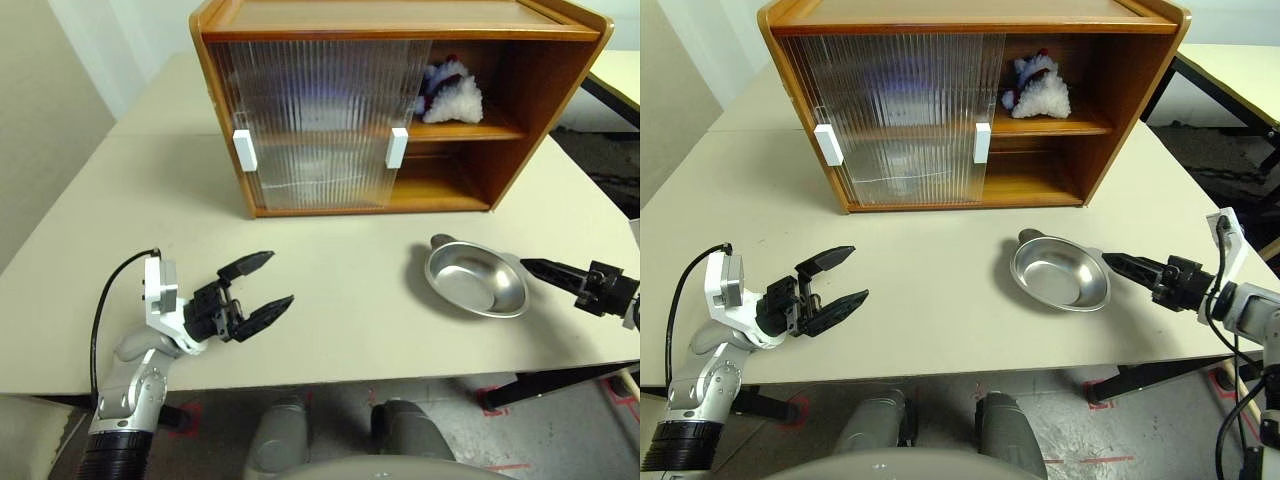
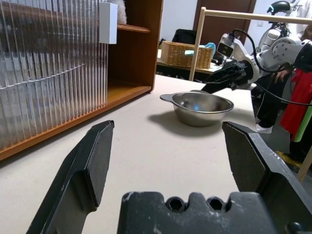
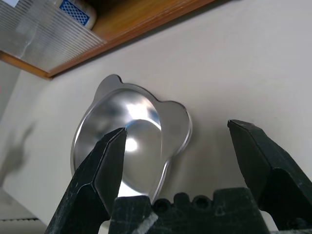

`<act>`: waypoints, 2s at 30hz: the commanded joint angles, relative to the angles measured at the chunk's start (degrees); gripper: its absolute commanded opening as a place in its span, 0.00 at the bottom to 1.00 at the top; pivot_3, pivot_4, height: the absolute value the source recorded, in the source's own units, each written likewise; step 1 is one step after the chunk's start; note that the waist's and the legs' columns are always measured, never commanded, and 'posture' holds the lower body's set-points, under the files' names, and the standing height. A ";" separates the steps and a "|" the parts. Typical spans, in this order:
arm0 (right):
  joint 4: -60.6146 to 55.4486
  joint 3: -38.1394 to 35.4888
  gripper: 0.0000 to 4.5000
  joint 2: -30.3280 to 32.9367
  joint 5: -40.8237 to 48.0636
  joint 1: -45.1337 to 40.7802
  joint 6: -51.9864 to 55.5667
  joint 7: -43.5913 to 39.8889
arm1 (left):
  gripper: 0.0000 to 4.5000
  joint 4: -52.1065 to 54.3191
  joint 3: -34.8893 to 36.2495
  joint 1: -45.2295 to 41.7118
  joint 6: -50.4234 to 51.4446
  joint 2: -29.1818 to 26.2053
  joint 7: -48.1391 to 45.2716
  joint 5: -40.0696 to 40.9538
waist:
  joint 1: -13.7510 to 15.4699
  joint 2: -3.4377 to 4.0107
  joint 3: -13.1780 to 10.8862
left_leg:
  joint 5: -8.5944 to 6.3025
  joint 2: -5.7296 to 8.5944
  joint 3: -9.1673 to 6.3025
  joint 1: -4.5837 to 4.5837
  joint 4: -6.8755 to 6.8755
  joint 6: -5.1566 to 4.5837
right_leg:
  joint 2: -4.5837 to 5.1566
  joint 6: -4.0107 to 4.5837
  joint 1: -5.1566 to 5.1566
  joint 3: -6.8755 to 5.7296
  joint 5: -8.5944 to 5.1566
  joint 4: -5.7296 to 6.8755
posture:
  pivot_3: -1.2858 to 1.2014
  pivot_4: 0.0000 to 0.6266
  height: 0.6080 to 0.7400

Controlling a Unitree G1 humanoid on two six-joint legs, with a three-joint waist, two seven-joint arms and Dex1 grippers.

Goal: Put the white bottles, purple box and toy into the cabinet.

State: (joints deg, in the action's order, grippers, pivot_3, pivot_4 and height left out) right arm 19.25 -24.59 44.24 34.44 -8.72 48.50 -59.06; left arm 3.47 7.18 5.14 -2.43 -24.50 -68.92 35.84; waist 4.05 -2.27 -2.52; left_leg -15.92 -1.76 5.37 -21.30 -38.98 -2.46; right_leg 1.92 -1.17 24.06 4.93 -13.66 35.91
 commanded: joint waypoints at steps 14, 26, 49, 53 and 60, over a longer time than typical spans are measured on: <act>-3.56 1.92 0.44 -0.95 8.88 -1.60 14.84 -2.48 | 1.00 1.42 -0.67 -1.85 -1.31 -0.65 0.76 -0.99 | 0.15 0.02 -0.02 | -0.02 -0.01 -0.03 -0.05 0.01 -0.01 | 0.01 0.01 0.01 -0.02 -0.02 -0.02 | 0.59 0.06 1.00; -4.80 -3.19 0.00 -3.35 16.29 -4.73 20.21 2.57 | 1.00 1.53 -0.85 -3.04 -1.36 -0.70 1.66 -0.91 | 0.16 -0.16 0.04 | -0.02 0.01 -0.01 0.00 0.00 -0.01 | 0.02 -0.03 -0.05 -0.01 0.00 -0.06 | 0.59 0.05 1.00; 8.99 -12.06 0.00 -22.66 13.78 -25.25 -0.81 33.98 | 1.00 1.62 -1.32 -2.78 -2.17 -0.80 2.35 -1.13 | -0.20 0.03 -0.02 | -0.04 -0.01 0.00 -0.23 0.04 -0.04 | 0.02 0.13 0.21 0.02 0.11 -0.03 | 0.60 0.05 1.00; 13.43 -13.47 0.00 -25.50 13.80 -28.22 -6.67 35.97 | 1.00 1.31 -1.47 -2.35 -2.83 -0.59 2.21 -1.31 | -0.27 0.06 -0.02 | -0.04 -0.02 0.01 -0.21 0.06 -0.04 | 0.01 0.20 0.21 0.01 0.15 -0.03 | 0.61 0.04 1.00; 26.86 -15.35 0.00 -28.67 12.57 -35.77 -20.04 39.12 | 1.00 1.57 -1.69 -2.25 -3.02 -0.57 2.68 -1.50 | -0.18 0.14 -0.07 | -0.04 -0.02 0.02 -0.22 0.09 -0.03 | 0.02 0.24 0.23 0.01 0.16 -0.03 | 0.61 0.04 1.00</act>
State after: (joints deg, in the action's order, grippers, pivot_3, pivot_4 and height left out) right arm 42.66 -38.72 15.72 47.31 -42.70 32.31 -21.05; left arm 5.63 5.99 2.85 -5.08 -25.17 -66.27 35.53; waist 3.87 -2.13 -2.59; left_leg -15.96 -1.77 5.38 -21.53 -38.89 -2.49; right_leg 1.95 -0.92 24.28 4.94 -13.49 35.88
